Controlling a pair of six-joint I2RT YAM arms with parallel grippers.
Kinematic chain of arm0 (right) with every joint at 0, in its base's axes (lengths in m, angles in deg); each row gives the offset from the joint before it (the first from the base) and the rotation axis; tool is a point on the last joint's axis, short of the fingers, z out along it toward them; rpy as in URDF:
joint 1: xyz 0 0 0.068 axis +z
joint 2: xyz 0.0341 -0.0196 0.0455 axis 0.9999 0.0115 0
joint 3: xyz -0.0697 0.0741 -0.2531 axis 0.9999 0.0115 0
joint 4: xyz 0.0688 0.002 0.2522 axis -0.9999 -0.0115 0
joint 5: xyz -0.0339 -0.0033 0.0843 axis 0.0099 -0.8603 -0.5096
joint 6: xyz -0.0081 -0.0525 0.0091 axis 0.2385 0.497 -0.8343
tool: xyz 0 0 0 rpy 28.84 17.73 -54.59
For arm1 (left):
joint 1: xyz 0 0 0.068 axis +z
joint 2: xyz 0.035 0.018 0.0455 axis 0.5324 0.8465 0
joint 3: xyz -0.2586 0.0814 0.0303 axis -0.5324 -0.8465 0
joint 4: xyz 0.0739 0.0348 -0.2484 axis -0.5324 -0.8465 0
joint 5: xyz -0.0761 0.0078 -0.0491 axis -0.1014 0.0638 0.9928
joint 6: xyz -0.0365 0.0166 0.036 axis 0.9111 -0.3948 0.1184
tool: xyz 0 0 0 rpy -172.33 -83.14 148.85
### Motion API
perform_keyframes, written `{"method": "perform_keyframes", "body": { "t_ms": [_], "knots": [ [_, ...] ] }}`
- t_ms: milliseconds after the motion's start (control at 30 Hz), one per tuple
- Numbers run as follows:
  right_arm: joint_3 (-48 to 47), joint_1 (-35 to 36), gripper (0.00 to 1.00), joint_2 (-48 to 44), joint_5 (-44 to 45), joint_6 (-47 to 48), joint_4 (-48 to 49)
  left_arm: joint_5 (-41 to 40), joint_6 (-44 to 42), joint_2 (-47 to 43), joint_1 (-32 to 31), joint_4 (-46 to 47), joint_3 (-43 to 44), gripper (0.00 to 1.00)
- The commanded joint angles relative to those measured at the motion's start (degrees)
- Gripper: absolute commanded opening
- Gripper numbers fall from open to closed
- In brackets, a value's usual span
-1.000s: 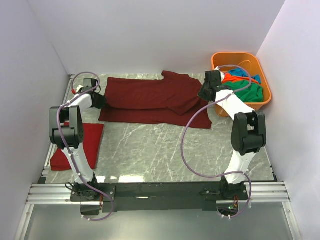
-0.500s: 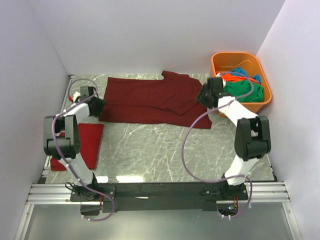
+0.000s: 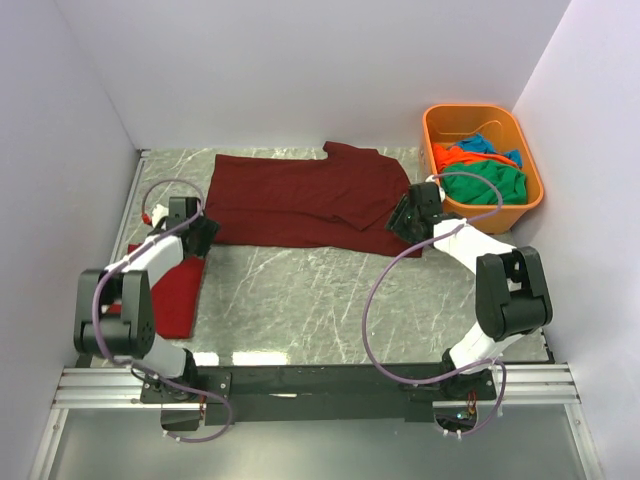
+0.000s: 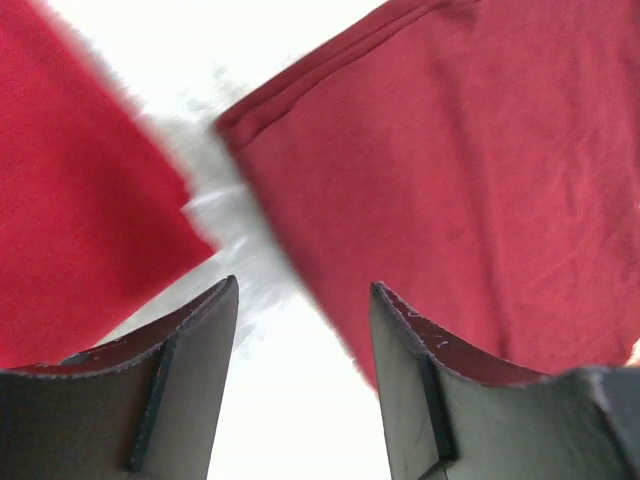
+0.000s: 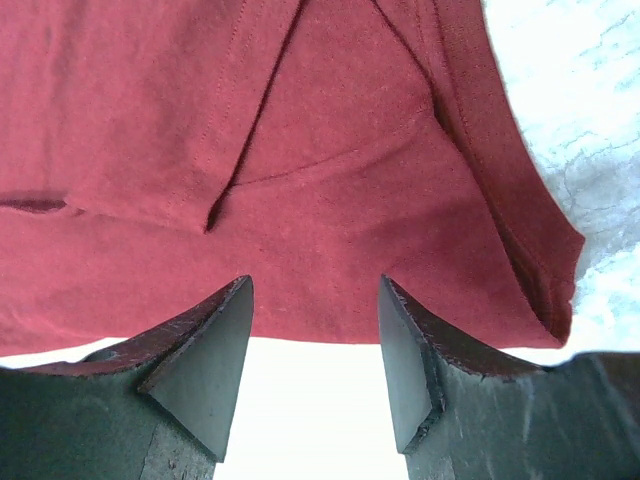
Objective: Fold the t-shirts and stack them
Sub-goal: Fold the tshirt
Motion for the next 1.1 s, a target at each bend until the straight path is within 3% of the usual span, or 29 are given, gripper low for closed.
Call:
{"method": "perform_keyframes", "body": {
  "t_ms": [0,367,533,767,900,1067],
  "knots": [
    [0.9,0.2,0.6,-3.0,0.6,-1.0,3.0,-4.3,1.9,-4.3,-0.4,-4.0,-3.1,0.61],
    [1.4,0.2,0.6,-3.3,1.1,-1.4,2.2,-12.2,3.4,-7.9,0.7,-10.4,-8.1,0.7],
    [1.8,0.0,0.6,-3.8,1.4,-1.1,1.8,-10.9,1.8,-8.6,5.8,-8.8,-9.6,0.7],
    [2.0,0.0,0.6,-4.0,1.7,-1.1,1.5,-9.1,-0.9,-10.4,7.1,-6.6,-9.0,0.68],
    [1.8,-0.4,0.59,-4.4,2.7,-1.1,0.6,-8.6,-0.7,-12.1,5.2,-6.3,-7.6,0.67],
    [1.5,-0.7,0.59,-5.1,4.1,-1.6,-1.1,-13.1,5.4,-10.1,-1.1,-9.6,-3.2,0.68]
  ]
}}
